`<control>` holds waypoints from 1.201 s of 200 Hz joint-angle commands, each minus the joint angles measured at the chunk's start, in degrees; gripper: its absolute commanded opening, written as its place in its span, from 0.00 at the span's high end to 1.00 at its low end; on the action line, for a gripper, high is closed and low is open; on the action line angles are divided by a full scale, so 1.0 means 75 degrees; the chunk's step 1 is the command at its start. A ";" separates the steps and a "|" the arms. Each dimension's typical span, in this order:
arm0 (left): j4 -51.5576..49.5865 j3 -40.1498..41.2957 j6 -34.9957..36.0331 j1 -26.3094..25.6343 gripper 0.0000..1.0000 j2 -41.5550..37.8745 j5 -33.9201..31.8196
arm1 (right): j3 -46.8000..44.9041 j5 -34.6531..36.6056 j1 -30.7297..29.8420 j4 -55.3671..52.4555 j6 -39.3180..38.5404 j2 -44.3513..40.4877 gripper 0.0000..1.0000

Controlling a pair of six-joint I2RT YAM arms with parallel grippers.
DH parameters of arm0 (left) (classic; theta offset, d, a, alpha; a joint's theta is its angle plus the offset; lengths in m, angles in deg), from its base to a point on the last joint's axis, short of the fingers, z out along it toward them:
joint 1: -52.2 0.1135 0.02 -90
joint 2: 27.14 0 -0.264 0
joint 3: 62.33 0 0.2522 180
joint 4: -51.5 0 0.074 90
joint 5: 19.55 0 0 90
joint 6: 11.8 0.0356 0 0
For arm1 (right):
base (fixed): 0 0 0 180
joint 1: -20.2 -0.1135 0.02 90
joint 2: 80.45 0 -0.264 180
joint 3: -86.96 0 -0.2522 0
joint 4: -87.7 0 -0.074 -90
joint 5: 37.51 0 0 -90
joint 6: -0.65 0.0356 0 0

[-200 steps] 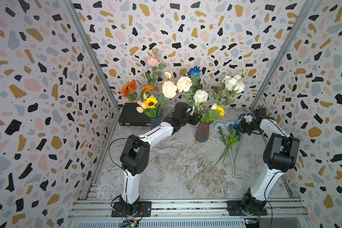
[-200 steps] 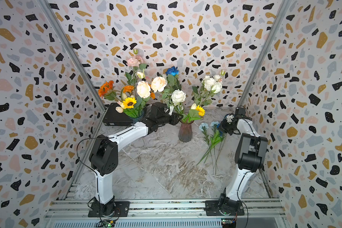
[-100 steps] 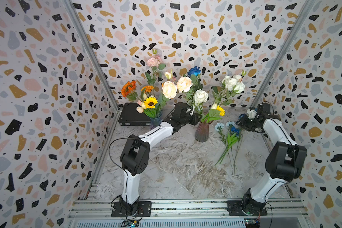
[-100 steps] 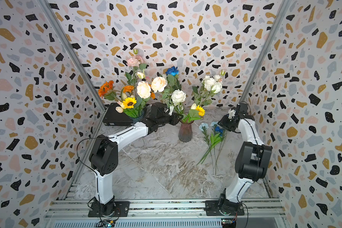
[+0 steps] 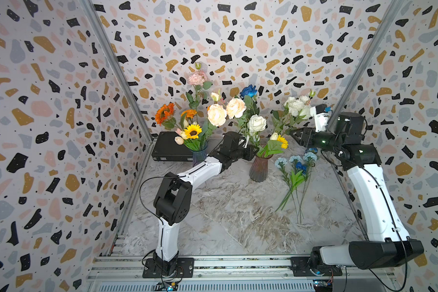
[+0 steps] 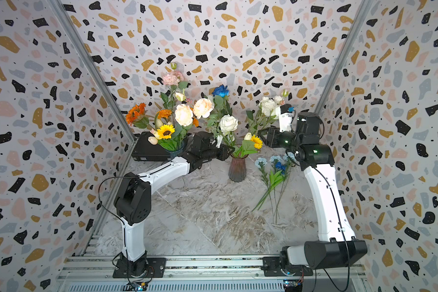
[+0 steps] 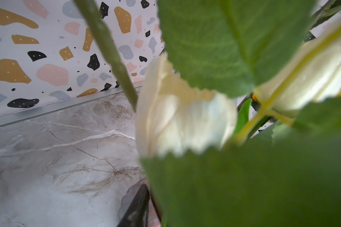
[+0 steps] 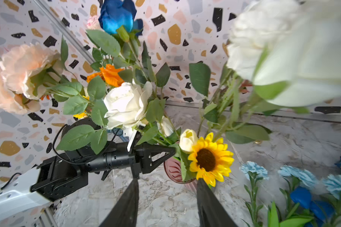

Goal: Pick out blue flowers from the vase
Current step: Pick up the flower from the vase.

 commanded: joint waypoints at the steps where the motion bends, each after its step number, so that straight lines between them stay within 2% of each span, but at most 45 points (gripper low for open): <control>1: -0.0035 0.0258 -0.0043 0.0057 0.68 -0.0094 -0.0080 | 0.0538 -0.0054 -0.0237 -0.0327 -0.0265 0.0630 0.52; 61: -0.0044 0.0335 -0.0018 0.0057 0.68 -0.0138 -0.0080 | 0.2036 -0.0188 -0.0519 -0.0582 -0.0580 0.2325 0.52; 96: -0.0091 0.0311 -0.0008 0.0057 0.68 -0.0101 -0.0057 | 0.2486 -0.0323 -0.0611 -0.0683 -0.0708 0.3051 0.55; 154: -0.0149 0.0179 -0.0020 0.0051 0.68 -0.0019 -0.0057 | 0.3180 -0.0644 -0.0762 -0.0764 -0.0806 0.3844 0.54; 240: -0.0217 0.0060 -0.0015 0.0057 0.68 0.0038 -0.0045 | 0.3584 -0.0804 -0.1044 -0.0615 -0.0640 0.4369 0.54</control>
